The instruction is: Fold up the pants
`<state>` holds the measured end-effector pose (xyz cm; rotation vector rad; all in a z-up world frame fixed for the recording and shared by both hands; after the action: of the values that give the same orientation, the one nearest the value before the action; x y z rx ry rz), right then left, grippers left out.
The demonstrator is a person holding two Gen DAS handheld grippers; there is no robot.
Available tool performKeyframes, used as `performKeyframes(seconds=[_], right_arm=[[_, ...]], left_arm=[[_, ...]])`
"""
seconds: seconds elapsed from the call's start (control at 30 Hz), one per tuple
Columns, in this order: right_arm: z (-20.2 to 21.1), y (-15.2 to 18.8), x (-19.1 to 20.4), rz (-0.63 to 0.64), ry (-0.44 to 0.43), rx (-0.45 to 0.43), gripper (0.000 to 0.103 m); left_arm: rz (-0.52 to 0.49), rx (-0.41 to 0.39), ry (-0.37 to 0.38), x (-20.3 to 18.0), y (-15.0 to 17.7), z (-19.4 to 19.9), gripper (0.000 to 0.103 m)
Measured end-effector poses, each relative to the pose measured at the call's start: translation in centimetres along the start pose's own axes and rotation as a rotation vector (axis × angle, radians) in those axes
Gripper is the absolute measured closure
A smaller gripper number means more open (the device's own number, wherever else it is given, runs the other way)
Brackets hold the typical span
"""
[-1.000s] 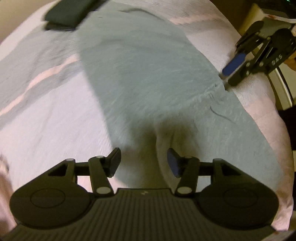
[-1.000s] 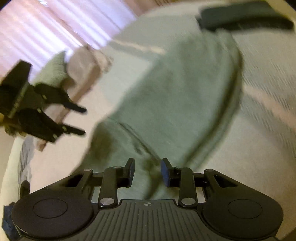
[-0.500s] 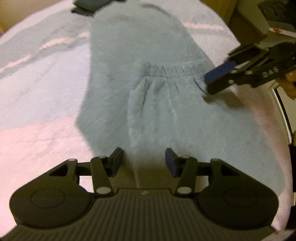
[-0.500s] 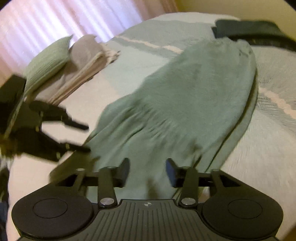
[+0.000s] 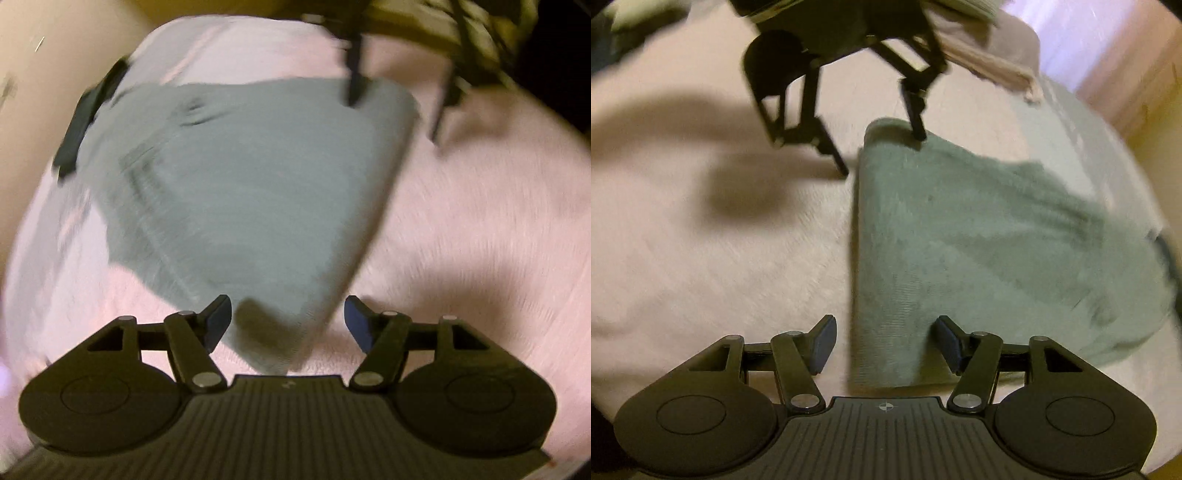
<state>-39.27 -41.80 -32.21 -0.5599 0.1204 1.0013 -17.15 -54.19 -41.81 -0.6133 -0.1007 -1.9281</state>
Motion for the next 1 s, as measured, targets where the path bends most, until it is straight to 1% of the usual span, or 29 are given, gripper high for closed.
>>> performKeyframes(seconds=[0.03,0.07,0.13,0.17,0.2,0.23,0.3,0.37,0.43,0.5,0.57,0.67,0.7,0.77,0.87,0.93,1.0], right_arm=[[-0.6,0.2,0.1,0.046,0.043,0.013,0.047],[-1.1,0.6,0.1,0.080,0.069,0.027,0.047],[-1.7,1.1,-0.1,0.109,0.089,0.034,0.048],[-1.7,1.1,-0.1,0.105,0.088,0.030,0.055],[-1.7,1.1,-0.3,0.094,0.086,0.028,0.072],[-1.3,1.0,-0.7,0.073,0.089,0.028,0.080],[0.0,0.7,-1.3,0.017,0.084,0.024,0.085],[1.9,-0.2,-2.3,-0.040,0.025,0.009,0.087],[4.3,-1.2,-2.6,-0.041,-0.019,-0.016,0.087],[6.8,-1.8,-3.0,-0.063,-0.036,-0.031,0.087],[9.1,-2.1,-3.2,-0.091,-0.051,-0.043,0.087],[12.6,-2.2,-2.1,-0.130,-0.136,-0.046,0.087],[13.6,-2.2,-1.4,-0.128,-0.173,-0.045,0.088],[15.5,-2.0,-0.1,-0.140,-0.279,-0.040,0.088],[17.3,-1.6,0.7,-0.152,-0.393,-0.035,0.088],[18.2,-1.8,-0.2,-0.167,-0.429,-0.042,0.088],[18.4,-2.2,-3.0,-0.206,-0.437,-0.057,0.087]], left_arm=[[-0.054,0.011,-0.039,-0.5,0.2,-0.7,0.039],[-0.099,0.020,-0.080,-0.7,0.5,-1.4,0.041],[-0.158,0.023,-0.141,-0.8,0.8,-2.3,0.047],[-0.179,0.026,-0.159,-0.5,0.9,-2.5,0.052],[-0.205,0.024,-0.166,-0.6,0.9,-3.0,0.057],[-0.228,0.022,-0.163,-0.7,0.9,-3.2,0.061],[-0.251,0.022,-0.145,-0.8,0.9,-3.3,0.083],[-0.239,0.016,-0.138,-0.5,0.9,-2.6,0.089],[-0.196,0.013,-0.130,0.5,0.7,-1.1,0.092],[-0.159,0.013,-0.127,1.0,0.4,1.3,0.093],[-0.147,0.011,-0.132,1.4,0.0,3.6,0.093],[-0.089,0.015,-0.123,0.9,-0.9,7.4,0.094],[-0.070,0.022,-0.106,0.4,-1.2,8.5,0.094],[-0.045,0.036,-0.071,-1.3,-1.6,10.8,0.094],[0.012,0.058,0.038,-4.4,-2.0,13.8,0.094],[0.038,0.070,0.094,-5.7,-2.4,15.3,0.094],[0.100,0.078,0.142,-5.0,-2.9,16.1,0.094]])
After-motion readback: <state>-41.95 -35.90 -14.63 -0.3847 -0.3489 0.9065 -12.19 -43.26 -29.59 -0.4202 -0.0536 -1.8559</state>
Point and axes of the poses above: each gripper's, at about its wrist camera, not at the fingertips, and z roughly against the way its jaws point, x to its left, y to its underside, the point moved 10 cm from there along -z, roughly the way its jaws point, and after that the axes turned 3 degrees about x, right-handed, at the moved point
